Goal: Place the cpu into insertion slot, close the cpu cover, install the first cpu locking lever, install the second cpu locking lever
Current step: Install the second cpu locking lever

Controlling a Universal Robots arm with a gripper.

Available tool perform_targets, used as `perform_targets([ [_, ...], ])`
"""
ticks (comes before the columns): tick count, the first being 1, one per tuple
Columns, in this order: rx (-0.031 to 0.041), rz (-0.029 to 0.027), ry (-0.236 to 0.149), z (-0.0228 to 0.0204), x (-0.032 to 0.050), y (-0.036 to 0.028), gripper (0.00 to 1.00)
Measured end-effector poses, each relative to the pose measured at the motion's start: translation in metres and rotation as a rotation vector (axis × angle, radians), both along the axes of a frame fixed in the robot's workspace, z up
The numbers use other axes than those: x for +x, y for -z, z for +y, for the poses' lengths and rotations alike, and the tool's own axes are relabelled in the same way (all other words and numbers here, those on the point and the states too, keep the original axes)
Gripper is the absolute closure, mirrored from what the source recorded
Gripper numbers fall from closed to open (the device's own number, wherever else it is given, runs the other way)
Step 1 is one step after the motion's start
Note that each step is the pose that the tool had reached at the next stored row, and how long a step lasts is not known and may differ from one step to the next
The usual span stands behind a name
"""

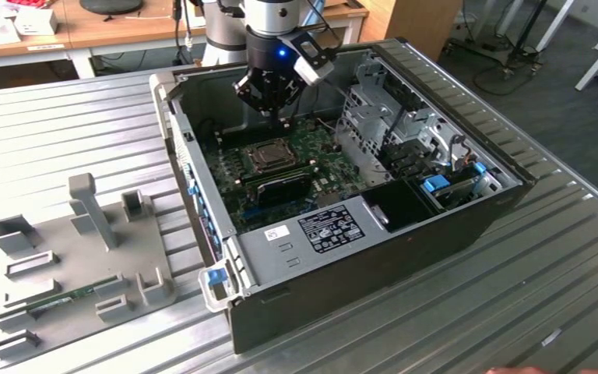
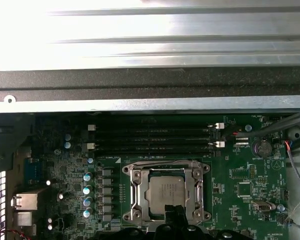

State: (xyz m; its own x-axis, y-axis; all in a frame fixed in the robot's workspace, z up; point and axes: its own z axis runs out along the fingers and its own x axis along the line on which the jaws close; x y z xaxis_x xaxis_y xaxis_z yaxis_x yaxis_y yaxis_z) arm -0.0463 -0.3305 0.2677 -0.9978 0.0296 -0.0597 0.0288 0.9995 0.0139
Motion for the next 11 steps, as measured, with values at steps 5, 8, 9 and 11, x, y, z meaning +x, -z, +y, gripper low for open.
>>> perform_targets([
  [5,0.0001,0.0000,0.000,-0.0019,0.0001,0.0000,0.90],
  [8,0.0000,0.0001,0.000,-0.0045,0.0003,0.0000,0.90],
  [9,0.0001,0.0001,0.000,-0.0057,0.0004,0.0000,0.90],
  [11,0.0000,0.0003,0.000,-0.0081,0.0006,0.0000,0.90],
])
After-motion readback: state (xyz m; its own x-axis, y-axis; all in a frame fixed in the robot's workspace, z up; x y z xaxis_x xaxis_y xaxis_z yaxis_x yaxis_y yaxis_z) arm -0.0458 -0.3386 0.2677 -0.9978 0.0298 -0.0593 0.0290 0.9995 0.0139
